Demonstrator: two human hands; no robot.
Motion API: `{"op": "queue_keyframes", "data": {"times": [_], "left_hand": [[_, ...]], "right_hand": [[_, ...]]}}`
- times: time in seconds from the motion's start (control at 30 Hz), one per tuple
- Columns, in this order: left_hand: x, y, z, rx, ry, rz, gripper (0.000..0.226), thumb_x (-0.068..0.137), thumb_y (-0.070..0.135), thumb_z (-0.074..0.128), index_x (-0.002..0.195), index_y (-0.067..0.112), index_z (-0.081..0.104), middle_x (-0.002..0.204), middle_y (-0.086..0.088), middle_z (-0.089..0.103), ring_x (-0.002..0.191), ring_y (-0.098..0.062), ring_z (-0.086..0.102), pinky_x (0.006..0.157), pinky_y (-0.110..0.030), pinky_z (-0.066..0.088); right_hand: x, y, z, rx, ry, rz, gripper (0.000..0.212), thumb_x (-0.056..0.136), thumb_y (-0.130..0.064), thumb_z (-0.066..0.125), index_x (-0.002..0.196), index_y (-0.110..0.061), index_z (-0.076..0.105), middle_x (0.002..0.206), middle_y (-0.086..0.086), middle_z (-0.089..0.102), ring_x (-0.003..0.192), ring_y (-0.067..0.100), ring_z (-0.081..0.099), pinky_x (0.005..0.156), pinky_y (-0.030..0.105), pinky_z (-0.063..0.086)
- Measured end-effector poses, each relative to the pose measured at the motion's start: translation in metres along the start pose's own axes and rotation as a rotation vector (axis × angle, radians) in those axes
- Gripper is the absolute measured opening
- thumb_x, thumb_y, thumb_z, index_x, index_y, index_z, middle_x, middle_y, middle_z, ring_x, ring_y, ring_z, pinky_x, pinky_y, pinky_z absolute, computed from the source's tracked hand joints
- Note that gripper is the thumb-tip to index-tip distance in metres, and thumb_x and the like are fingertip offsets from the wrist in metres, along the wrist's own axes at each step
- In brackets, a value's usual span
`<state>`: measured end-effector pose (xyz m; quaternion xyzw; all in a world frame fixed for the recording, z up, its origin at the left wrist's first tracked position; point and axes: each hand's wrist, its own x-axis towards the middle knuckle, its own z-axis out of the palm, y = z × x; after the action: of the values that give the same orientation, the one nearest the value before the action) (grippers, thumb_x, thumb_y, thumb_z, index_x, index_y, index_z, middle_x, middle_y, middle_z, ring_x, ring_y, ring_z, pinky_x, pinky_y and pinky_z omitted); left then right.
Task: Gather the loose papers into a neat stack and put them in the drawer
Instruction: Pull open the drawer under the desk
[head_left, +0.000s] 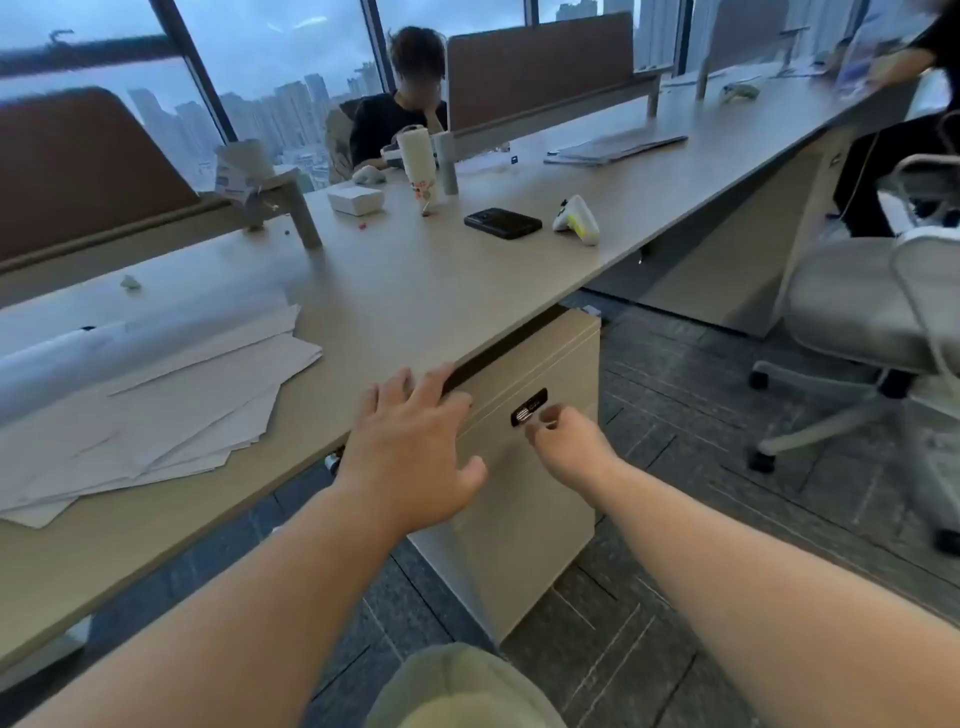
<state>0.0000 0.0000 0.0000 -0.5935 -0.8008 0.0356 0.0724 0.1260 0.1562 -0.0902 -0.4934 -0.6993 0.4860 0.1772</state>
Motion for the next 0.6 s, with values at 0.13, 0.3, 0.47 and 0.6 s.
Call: {"op": "queue_keyframes", "data": {"times": [0.13,0.3,0.47,0.6], "left_hand": [[0.016,0.000,0.009,0.091,0.116,0.022,0.056,0.079,0.057,0.056,0.126,0.027,0.061,0.161,-0.001,0.037,0.141,-0.042,0.040,0.112,-0.062,0.038],[0.033,-0.002,0.019,0.100,0.202,0.070,0.044,0.080,0.052,0.057,0.113,0.023,0.061,0.149,-0.005,0.042,0.134,-0.044,0.046,0.105,-0.060,0.045],[0.036,-0.003,0.027,0.128,0.224,0.084,0.039,0.080,0.048,0.057,0.107,0.021,0.060,0.145,-0.009,0.043,0.134,-0.046,0.045,0.104,-0.060,0.045],[0.035,-0.004,0.028,0.116,0.231,0.106,0.038,0.080,0.045,0.060,0.108,0.019,0.062,0.147,-0.010,0.044,0.135,-0.048,0.046,0.107,-0.061,0.044]], "right_hand": [[0.033,-0.005,0.021,0.189,0.020,0.102,0.029,0.102,-0.035,0.057,0.123,-0.016,0.055,0.121,0.016,0.066,0.110,0.033,0.064,0.093,0.042,0.053],[0.061,-0.015,0.039,0.347,0.105,0.142,0.022,0.103,-0.013,0.045,0.083,-0.021,0.047,0.101,0.010,0.057,0.095,0.025,0.056,0.090,0.044,0.054],[0.057,-0.008,0.051,0.453,0.206,0.191,0.015,0.099,-0.010,0.043,0.094,-0.023,0.048,0.099,0.006,0.057,0.088,0.024,0.052,0.086,0.044,0.048],[0.055,-0.010,0.054,0.625,0.287,0.262,0.015,0.095,-0.013,0.054,0.091,-0.024,0.044,0.091,0.004,0.055,0.077,0.021,0.048,0.072,0.040,0.047]]}}
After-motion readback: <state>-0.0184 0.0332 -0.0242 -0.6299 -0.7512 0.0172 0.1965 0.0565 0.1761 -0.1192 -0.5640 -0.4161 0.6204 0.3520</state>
